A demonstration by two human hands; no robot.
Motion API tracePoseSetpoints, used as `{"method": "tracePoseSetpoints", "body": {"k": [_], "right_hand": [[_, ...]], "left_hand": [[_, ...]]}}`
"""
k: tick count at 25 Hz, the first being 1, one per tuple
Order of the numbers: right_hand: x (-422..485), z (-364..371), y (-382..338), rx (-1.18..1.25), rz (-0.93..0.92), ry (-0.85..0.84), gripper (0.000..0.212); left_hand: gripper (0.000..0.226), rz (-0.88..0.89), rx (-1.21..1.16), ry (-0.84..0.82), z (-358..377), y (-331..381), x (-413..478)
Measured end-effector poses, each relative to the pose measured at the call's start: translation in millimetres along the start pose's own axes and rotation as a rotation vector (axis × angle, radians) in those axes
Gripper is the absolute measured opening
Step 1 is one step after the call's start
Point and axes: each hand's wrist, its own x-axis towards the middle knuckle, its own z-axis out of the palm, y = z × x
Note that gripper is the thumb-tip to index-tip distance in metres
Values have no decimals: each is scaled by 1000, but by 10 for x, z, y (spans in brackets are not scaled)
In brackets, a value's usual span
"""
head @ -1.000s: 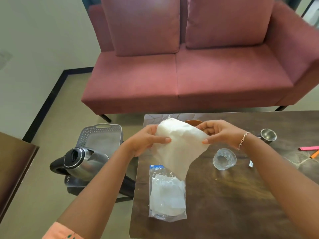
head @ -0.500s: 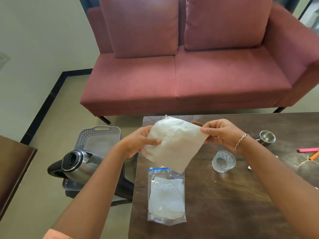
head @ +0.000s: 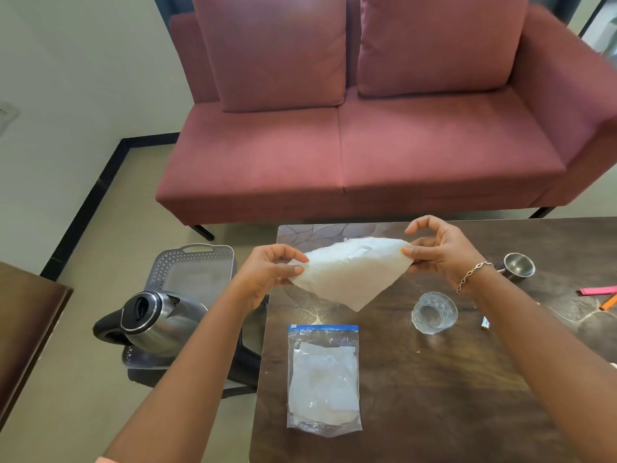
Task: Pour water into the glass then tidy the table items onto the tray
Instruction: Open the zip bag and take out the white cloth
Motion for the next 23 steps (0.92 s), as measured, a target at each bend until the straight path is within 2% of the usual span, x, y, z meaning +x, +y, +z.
{"method": "tracePoseSetpoints", "body": {"k": [3, 6, 10, 14, 19, 23], "right_hand": [[11, -10, 15, -51, -41, -1, 23], [20, -9, 39, -75, -73, 4, 26], [6, 3, 49, -210, -157, 60, 21], [9, 30, 66, -333, -214, 108, 12], [-5, 8, 129, -197, -135, 120, 22], [-80, -31, 225, 112, 81, 73, 25]], "left_hand": [[33, 7, 36, 13, 6, -13, -1], [37, 87, 72, 71, 56, -20, 3], [24, 217, 223, 206, 115, 1, 26], [11, 263, 256, 280, 124, 35, 16], [9, 296, 46, 161, 195, 181, -95], [11, 347, 24, 31, 239, 357, -162]]}}
